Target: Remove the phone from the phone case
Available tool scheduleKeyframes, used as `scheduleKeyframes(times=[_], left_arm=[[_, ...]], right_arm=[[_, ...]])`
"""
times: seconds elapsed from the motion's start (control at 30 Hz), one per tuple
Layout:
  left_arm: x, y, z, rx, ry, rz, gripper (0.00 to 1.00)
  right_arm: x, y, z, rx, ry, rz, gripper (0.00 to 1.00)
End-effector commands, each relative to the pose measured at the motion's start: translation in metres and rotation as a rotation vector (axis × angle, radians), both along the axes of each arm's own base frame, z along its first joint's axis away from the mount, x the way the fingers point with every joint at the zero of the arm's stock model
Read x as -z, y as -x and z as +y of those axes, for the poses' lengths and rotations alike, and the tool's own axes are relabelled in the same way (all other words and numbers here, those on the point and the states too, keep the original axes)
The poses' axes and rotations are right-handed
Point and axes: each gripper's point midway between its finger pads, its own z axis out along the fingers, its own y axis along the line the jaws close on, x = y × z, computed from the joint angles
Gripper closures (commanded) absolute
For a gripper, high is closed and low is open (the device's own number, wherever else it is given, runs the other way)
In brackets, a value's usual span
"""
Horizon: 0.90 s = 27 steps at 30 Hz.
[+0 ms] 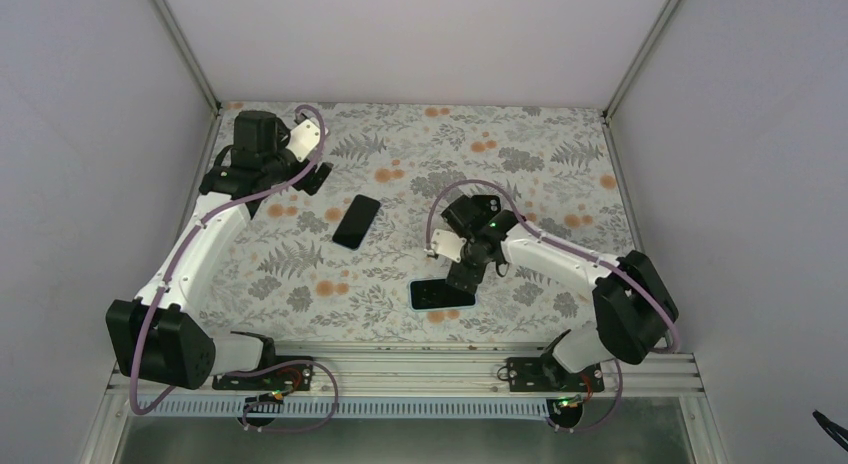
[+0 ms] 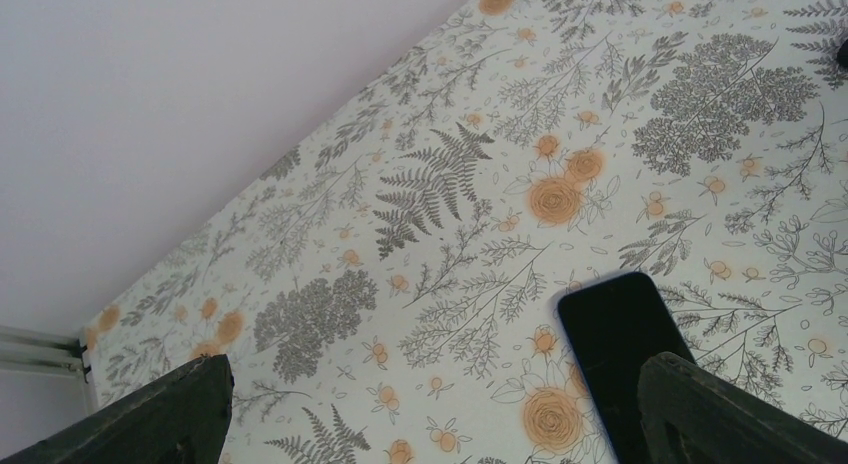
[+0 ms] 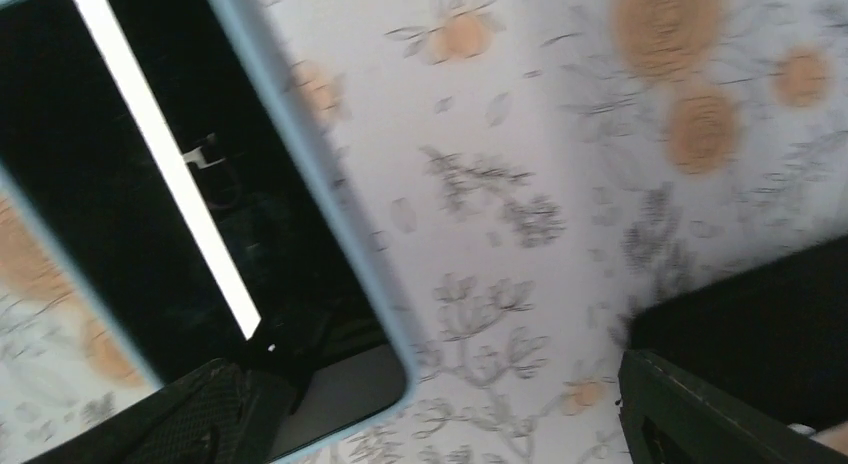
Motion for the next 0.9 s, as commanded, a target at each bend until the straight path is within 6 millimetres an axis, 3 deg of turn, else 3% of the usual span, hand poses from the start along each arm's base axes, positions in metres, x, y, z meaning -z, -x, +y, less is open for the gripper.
scheduleKeyframes(times=[0.0,0.27,0.5,0.7,0.87], left_arm=[[-0.011,0.0,-0.003,0.02,0.023,-0.013,0.0],[-0.006,0.005,-0.009,0.071,0.026,0.004,0.0],[0.0,0.008,-0.012,0.088,0.027,0.019,0.0],[0.006,0.012,-0.013,0.105,0.023,0.023,0.0],[0.005,0.013,-0.016,0.126,0.034,0.022,0.0]], right_arm=[[0.01,0.048,-0.001,-0.152,0.015,0.196,0.05],[0.014,0.059,0.017,-0.319,-0.03,0.238,0.04],[0.039,0.055,0.011,-0.365,0.049,0.286,0.03],[0.042,0.047,0.014,-0.358,0.003,0.372,0.03],[0.047,0.053,0.008,-0.343,0.03,0.4,0.05]])
